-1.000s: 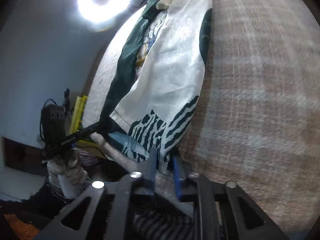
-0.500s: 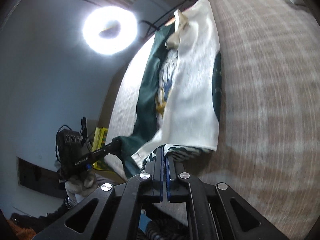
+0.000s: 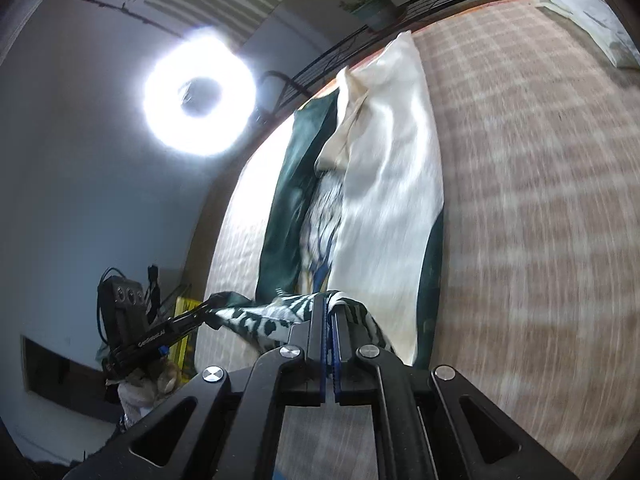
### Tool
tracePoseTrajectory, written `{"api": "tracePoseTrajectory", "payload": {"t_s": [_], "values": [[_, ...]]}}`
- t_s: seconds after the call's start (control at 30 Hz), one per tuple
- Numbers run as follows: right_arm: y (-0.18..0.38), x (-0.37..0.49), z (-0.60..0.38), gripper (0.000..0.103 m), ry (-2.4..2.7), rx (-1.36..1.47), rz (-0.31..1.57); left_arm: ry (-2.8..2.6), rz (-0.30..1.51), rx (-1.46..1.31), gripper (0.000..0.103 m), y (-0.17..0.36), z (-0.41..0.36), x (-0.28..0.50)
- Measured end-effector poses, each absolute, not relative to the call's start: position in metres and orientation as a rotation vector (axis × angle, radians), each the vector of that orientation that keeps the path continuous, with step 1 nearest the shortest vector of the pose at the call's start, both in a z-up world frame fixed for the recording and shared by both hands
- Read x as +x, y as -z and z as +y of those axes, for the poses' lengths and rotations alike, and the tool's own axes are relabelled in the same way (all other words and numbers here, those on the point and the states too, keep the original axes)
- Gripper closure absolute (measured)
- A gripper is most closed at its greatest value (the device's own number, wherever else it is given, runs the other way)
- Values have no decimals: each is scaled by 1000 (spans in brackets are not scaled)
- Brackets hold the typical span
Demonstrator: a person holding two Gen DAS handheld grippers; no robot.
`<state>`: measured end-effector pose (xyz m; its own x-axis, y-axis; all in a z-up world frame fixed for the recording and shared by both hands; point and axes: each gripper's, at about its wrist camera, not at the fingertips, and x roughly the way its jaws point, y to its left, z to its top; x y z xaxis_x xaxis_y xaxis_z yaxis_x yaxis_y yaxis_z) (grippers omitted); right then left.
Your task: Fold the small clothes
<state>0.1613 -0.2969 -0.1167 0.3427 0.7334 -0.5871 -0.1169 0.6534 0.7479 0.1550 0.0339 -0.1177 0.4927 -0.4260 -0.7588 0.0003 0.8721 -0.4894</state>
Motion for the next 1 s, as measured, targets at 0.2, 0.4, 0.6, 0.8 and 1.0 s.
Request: {"api": "tracePoseTrajectory", "payload": {"t_s": [0.2,0.4,0.6,0.8,1.0], "values": [[124,200,-296,103,-566,686,1079,235,1044,-481,103,128,36,198],[137,229,-293,103,-534,710,1094,193,1057,-478,103,138,38,226],[149,246,-298,103,-488,739,1109,174,1070,-483,103,147,39,240],[152,255,-298,99,-473,747,1116,152,1060,-473,99,142,35,250],[142,259,-295,70,-474,701,1088,130,998,-499,48,130,43,249]]}}
